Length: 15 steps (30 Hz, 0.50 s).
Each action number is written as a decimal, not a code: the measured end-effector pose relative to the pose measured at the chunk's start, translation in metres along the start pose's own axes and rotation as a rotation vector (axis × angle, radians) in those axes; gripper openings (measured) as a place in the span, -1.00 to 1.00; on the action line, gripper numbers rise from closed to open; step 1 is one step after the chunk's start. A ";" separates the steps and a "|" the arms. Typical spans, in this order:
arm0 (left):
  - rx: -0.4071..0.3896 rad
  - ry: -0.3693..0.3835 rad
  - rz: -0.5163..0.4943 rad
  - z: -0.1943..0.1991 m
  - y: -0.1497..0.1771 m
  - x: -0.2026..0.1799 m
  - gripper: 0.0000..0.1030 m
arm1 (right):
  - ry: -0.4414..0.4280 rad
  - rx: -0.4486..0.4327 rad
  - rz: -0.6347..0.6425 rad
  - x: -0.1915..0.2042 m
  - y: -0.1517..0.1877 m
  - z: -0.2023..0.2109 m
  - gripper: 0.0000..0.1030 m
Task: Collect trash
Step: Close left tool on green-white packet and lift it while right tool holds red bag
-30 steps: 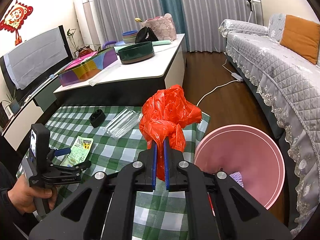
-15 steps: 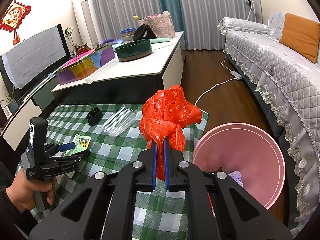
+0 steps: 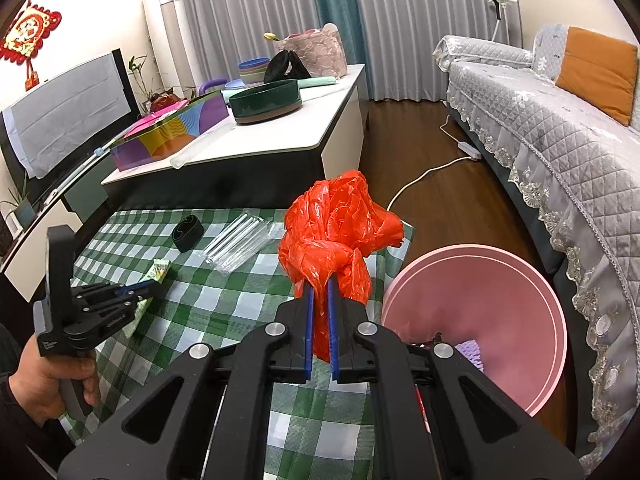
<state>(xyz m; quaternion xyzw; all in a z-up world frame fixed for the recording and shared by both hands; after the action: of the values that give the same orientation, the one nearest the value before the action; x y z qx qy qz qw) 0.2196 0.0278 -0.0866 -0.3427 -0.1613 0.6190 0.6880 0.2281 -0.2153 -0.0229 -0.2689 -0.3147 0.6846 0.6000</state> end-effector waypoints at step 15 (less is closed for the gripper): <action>-0.164 0.087 -0.042 0.058 -0.030 -0.029 -1.00 | 0.015 -0.032 -0.010 -0.006 -0.002 0.017 -0.88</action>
<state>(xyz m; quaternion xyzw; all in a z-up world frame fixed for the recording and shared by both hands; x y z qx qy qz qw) 0.1994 0.0155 -0.0193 -0.4208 -0.1884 0.5739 0.6768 0.2173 -0.2231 -0.0098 -0.2821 -0.3225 0.6742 0.6016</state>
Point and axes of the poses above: each gripper's, at about its wrist camera, not at the fingertips, and z roughly against the way its jaws point, x to its left, y to its underside, the point moved 8 cm from there along -z, roughly the way its jaws point, and after that the axes turned 14 degrees about y, right-handed, at the moved point
